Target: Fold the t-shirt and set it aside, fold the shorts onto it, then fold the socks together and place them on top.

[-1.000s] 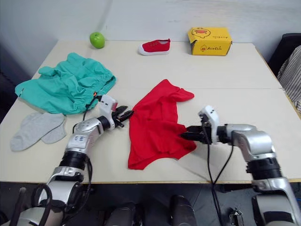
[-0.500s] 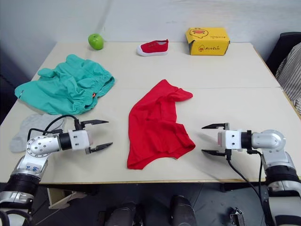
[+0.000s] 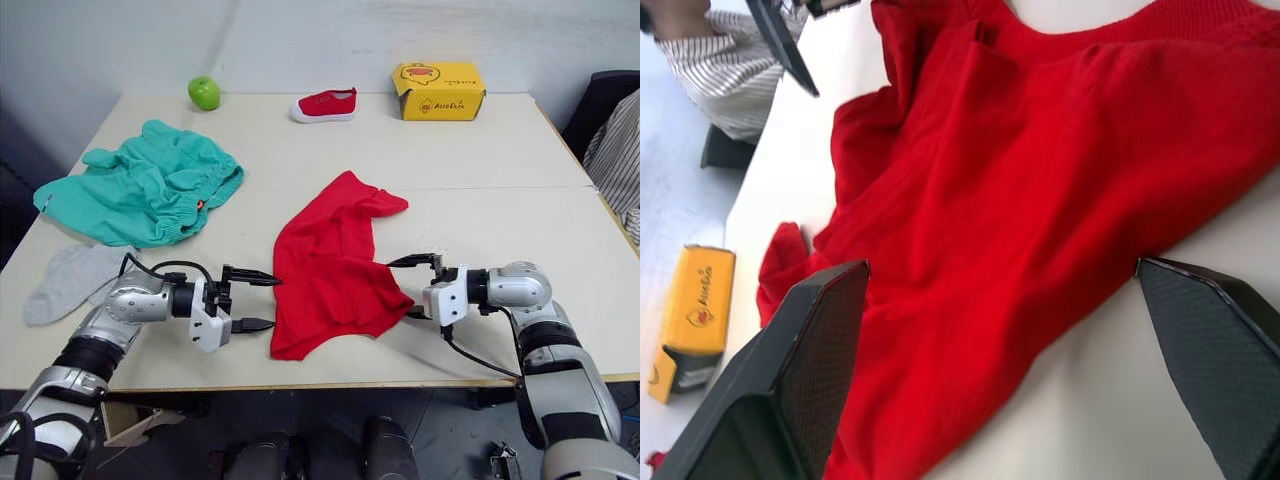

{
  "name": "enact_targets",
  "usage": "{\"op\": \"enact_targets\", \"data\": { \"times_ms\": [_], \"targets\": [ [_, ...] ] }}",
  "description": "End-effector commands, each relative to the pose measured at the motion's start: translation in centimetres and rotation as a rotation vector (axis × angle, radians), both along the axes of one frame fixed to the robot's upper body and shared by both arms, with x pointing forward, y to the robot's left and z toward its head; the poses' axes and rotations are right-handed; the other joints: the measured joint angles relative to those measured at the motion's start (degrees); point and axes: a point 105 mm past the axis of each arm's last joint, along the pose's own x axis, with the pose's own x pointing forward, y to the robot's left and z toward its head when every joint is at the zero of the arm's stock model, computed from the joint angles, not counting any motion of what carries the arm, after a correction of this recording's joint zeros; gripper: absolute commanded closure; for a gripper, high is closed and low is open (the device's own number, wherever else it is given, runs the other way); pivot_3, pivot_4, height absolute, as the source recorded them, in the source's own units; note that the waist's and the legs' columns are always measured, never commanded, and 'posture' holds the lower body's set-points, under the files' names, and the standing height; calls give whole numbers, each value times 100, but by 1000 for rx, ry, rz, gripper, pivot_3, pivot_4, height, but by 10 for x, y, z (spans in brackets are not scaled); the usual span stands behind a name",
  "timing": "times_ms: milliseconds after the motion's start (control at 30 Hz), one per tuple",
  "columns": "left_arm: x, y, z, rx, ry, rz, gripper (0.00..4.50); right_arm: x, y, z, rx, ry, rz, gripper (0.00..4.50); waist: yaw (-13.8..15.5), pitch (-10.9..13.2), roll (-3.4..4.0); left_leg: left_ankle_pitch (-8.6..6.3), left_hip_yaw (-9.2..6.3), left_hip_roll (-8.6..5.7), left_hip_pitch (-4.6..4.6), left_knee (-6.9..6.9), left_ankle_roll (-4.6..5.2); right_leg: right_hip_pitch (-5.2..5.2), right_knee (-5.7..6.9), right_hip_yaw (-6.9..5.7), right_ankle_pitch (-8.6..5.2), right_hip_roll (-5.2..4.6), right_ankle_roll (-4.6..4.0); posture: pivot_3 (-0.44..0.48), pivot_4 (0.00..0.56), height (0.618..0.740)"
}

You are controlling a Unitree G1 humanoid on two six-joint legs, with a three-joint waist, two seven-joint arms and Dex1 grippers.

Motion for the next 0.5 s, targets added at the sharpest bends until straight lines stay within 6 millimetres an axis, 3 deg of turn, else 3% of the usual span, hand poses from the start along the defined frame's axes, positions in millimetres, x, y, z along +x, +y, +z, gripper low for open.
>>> {"op": "enact_targets", "data": {
  "times_ms": [33, 133, 233, 467, 500],
  "targets": [
    [-5, -9, -31, 104, 59, -23, 14, -4, 10, -18, -64, 46, 43, 0, 18, -2, 3, 0, -5, 0, 18, -3, 1, 25, -7, -3, 0, -1, 0, 0, 150, 740],
    [3, -13, -35, 105, 37, 10, 14, -2, 10, -21, -83, 59, 30, 0, 30, -15, 10, -7, -18, -1, 38, -2, 7, 52, -14, 2, 0, -17, 0, 0, 150, 740],
    [9, -21, -39, 113, 20, 23, 0, 1, 8, -22, -80, 66, 5, 624, 36, -34, 13, -8, -32, -1, 42, -1, 6, 60, -20, 12, 0, -34, 0, 0, 150, 740],
    [12, -34, -52, 159, 8, 6, 0, -1, 6, -21, -63, 46, 1, 3066, 48, -54, 39, -7, -33, -4, 42, -1, 5, 61, -26, 14, 0, -42, 0, 0, 150, 740],
    [11, -35, -54, 168, 15, -1, 203, -1, 6, -19, -57, 42, -1, 3405, 49, -54, 40, -7, -33, -6, 42, -1, 5, 61, -25, 13, 0, -43, 0, 0, 150, 740]
  ]
}}
